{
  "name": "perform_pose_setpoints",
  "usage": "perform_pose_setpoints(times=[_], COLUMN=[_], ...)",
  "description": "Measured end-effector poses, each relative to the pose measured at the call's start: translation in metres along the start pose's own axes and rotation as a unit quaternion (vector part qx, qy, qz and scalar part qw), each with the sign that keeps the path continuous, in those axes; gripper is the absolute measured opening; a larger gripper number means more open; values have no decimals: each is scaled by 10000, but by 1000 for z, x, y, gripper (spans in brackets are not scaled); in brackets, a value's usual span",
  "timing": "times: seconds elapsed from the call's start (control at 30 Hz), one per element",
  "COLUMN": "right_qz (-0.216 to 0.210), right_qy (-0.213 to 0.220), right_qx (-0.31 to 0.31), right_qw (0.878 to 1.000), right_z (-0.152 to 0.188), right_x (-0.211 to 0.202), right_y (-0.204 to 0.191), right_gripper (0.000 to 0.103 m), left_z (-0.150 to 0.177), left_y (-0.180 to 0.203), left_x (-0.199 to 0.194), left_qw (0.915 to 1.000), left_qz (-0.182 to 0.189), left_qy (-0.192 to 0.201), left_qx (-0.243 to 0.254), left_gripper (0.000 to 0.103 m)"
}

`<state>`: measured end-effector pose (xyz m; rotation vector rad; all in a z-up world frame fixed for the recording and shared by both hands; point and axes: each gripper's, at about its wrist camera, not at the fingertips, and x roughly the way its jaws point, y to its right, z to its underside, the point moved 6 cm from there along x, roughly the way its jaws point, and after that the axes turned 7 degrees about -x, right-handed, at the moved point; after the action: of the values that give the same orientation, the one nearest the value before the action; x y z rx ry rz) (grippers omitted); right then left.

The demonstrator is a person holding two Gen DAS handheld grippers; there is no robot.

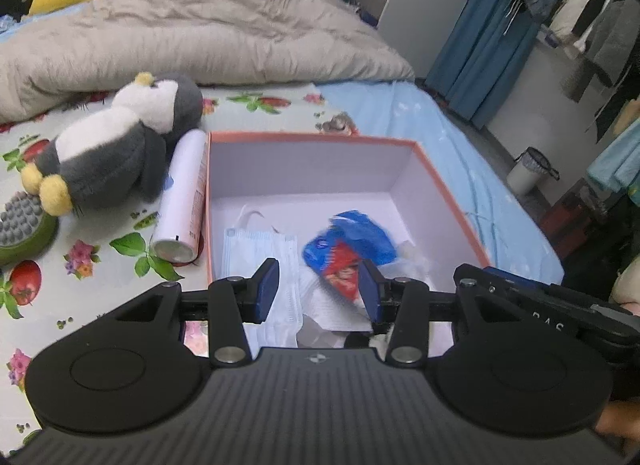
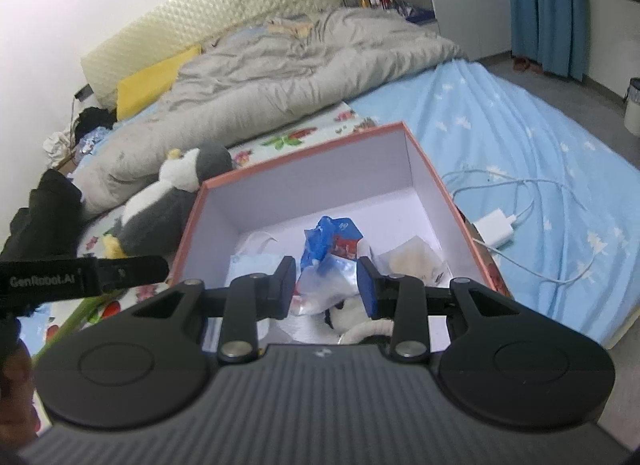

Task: Organize soft objects
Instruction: 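Open the left gripper dropping the mask while the right releases the bag into the box, then withdraw both open grippers upward from the box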

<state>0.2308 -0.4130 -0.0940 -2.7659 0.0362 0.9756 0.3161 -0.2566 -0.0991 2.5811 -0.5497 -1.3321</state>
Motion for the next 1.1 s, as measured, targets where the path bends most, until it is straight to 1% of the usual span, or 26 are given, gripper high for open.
perform_pose_setpoints(times=[0.37, 0.57, 0.77, 0.93, 1.1], right_qz=[29, 52, 52, 89, 85], right_qy=[534, 747, 801, 852, 755], right_qx=[-88, -148, -375, -434, -438], right_qw=[9985, 9971, 9961, 9954, 9961], right_z=[2, 8, 19, 28, 40], right_x=[-79, -114, -139, -152, -152], right_y=[-16, -24, -32, -36, -41], right_gripper=[37, 37, 37, 37, 37], left_z=[14, 27, 43, 55, 67], left_y=[22, 34, 42, 40, 28], left_x=[-87, -125, -160, -182, -192], left_qw=[9979, 9953, 9932, 9924, 9934], left_qz=[316, 476, 602, 543, 454], left_qy=[491, 719, 857, 952, 945], left_qx=[269, 432, 502, 550, 469], left_gripper=[50, 50, 50, 50, 50])
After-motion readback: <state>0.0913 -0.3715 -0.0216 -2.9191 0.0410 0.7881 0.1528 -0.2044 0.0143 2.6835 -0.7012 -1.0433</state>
